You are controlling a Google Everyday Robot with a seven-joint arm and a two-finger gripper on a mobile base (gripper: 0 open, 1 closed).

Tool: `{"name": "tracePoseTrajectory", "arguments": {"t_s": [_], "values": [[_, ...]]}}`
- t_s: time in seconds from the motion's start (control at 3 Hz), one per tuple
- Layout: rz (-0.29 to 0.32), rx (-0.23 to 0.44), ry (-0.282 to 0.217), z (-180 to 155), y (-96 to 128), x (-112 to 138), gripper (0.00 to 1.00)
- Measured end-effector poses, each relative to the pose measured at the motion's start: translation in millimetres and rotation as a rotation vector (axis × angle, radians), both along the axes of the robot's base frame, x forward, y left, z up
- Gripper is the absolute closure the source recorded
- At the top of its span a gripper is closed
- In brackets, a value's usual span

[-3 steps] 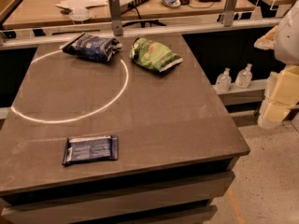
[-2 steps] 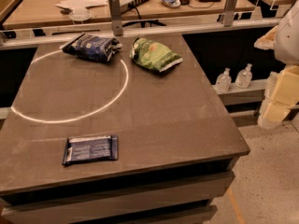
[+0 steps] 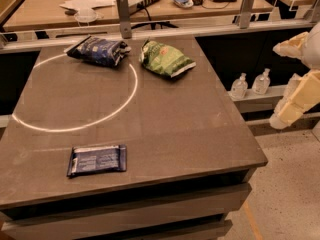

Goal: Move green jalapeno chip bag near rxbar blueberry

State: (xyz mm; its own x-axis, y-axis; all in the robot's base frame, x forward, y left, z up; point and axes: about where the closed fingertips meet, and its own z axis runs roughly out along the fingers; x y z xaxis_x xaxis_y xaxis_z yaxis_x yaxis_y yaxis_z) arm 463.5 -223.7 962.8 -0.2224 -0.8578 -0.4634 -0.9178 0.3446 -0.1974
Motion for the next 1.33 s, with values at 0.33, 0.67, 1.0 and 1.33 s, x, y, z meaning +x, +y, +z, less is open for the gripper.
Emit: {"name": "tracePoseTrajectory", "arguments": {"t_s": [0.33,0.67,1.0,1.33], "values": [[-0.069,0.237,-0.093,-6.2,-4.8,26.3,0.0],[-0.136,0.425,-0.185,0.5,7.1,47.6,0.0],[-0.17,0.509,-0.258,8.9,25.2,74.3,0.0],[-0.169,0.508,-0.259,8.7,26.3,74.7,0.0]]}}
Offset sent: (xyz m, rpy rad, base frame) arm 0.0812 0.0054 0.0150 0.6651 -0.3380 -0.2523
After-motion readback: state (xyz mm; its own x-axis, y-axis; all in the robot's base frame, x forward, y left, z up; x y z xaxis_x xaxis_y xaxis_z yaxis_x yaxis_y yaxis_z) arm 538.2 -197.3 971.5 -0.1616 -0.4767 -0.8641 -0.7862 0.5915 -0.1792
